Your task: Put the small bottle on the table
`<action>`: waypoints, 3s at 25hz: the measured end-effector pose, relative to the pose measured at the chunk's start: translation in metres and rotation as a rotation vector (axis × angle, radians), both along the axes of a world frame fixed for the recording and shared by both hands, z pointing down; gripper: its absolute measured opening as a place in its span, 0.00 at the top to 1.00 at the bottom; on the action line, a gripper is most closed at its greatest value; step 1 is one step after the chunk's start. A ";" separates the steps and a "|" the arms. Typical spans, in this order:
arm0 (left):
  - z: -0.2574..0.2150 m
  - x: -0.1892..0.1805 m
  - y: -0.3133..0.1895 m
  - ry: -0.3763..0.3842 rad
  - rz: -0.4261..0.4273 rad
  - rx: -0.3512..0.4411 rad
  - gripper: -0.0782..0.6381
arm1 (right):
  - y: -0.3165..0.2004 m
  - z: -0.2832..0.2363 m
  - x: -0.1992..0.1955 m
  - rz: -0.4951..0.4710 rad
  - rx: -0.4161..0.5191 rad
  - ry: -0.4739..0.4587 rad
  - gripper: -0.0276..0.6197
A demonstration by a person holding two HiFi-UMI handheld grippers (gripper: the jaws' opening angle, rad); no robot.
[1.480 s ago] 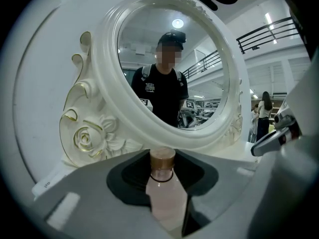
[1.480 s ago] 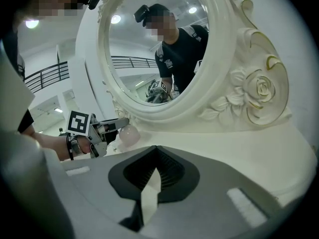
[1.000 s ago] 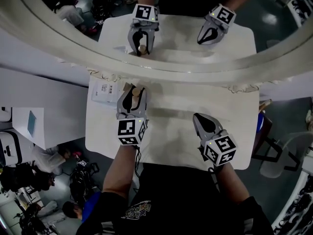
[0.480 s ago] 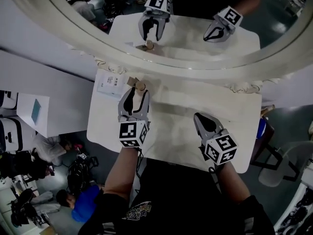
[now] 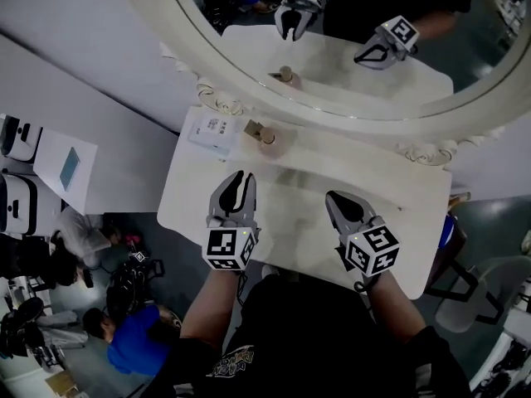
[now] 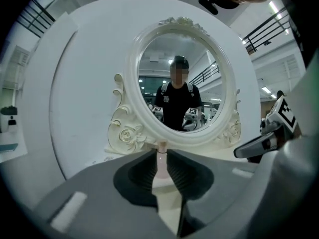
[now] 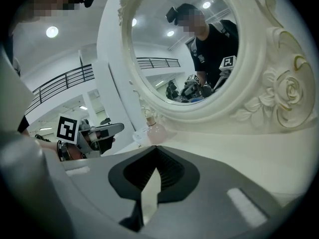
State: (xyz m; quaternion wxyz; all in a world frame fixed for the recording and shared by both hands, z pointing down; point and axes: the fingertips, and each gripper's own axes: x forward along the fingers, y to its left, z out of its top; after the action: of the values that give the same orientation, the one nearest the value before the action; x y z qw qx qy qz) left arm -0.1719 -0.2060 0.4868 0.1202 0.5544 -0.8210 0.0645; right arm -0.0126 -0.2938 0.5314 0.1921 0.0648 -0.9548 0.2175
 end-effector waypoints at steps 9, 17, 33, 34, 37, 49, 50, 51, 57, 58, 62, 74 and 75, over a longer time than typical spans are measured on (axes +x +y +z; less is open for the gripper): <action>0.016 0.016 0.079 0.188 0.037 -0.024 0.89 | 0.058 -0.010 -0.021 -0.027 0.027 0.017 0.91; 0.007 0.040 0.137 0.219 0.103 -0.028 0.89 | 0.114 -0.017 -0.019 0.006 0.034 0.017 0.91; 0.001 0.106 0.208 0.274 0.289 -0.013 0.89 | 0.204 -0.027 0.029 0.107 0.062 0.011 0.91; 0.003 0.110 0.212 0.277 0.299 -0.015 0.89 | 0.209 -0.027 0.032 0.114 0.062 0.013 0.91; 0.009 0.120 0.222 0.293 0.327 -0.025 0.89 | 0.222 -0.024 0.043 0.136 0.060 0.022 0.91; 0.007 0.141 0.237 0.309 0.302 -0.016 0.89 | 0.236 -0.034 0.052 0.071 0.091 0.035 0.91; 0.005 0.142 0.236 0.306 0.292 -0.012 0.89 | 0.236 -0.036 0.052 0.056 0.094 0.033 0.91; 0.003 0.144 0.235 0.304 0.283 -0.008 0.89 | 0.235 -0.038 0.053 0.042 0.097 0.030 0.91; 0.004 0.173 0.231 0.320 0.251 -0.017 0.89 | 0.231 -0.038 0.071 -0.016 0.089 0.021 0.91; 0.004 0.178 0.231 0.320 0.248 -0.022 0.89 | 0.230 -0.038 0.075 -0.022 0.086 0.018 0.91; 0.002 0.199 0.225 0.307 0.240 -0.029 0.89 | 0.225 -0.040 0.092 -0.044 0.084 0.003 0.91; -0.001 0.254 0.201 0.350 0.212 -0.017 0.89 | 0.209 -0.036 0.143 -0.096 0.071 -0.007 0.91; 0.000 0.259 0.199 0.350 0.210 -0.020 0.89 | 0.208 -0.034 0.147 -0.099 0.069 -0.005 0.91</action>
State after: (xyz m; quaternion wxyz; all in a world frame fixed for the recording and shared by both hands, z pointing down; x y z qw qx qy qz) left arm 0.0871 -0.0069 0.4868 0.2592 0.6384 -0.7246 -0.0125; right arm 0.1343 -0.0859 0.4972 0.1980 0.0233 -0.9642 0.1749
